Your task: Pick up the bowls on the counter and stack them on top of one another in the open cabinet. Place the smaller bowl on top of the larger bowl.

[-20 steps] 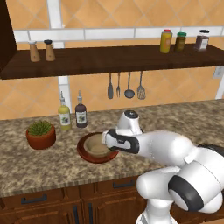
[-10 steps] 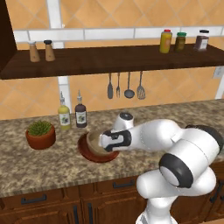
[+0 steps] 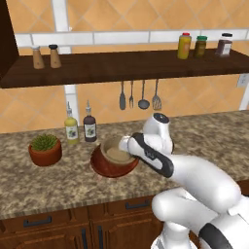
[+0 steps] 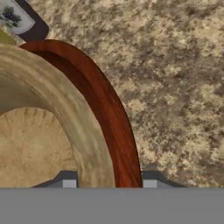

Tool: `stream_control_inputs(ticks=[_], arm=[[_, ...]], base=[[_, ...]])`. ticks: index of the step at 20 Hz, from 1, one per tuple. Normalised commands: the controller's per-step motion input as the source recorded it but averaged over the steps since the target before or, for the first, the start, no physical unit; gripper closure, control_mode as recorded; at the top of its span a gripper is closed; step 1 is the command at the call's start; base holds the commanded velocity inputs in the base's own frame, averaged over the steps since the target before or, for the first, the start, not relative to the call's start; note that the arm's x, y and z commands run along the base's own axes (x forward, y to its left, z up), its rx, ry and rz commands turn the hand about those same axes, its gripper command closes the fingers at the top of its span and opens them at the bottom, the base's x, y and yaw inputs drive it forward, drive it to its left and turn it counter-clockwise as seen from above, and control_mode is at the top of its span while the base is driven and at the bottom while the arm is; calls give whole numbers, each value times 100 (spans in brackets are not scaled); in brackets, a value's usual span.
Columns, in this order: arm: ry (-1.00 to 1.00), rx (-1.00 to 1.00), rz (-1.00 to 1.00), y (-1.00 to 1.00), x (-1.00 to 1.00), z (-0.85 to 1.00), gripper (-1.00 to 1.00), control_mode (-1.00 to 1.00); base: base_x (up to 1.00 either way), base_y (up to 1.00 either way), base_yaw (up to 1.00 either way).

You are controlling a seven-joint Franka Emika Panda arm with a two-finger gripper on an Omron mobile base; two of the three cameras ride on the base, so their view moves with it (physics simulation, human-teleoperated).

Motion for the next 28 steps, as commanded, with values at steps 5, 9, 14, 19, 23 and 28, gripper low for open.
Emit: stream_control_inputs(ticks=[5, 9, 14, 19, 23, 28], arm=[[-35, 22, -6, -53, -97, 100, 100, -100], [-32, 24, -3, -11, -72, 100, 100, -100], [-27, 20, -4, -1, -29, 100, 100, -100], [-22, 11, -12, 0, 7, 100, 100, -100], [-14, 11, -19, 0, 34, 100, 100, -100], [0, 14, -20, -4, 75, 100, 100, -100]], base=[[0, 0, 0], [0, 0, 0], [0, 0, 0], [0, 0, 0], [0, 0, 0], [0, 0, 0]])
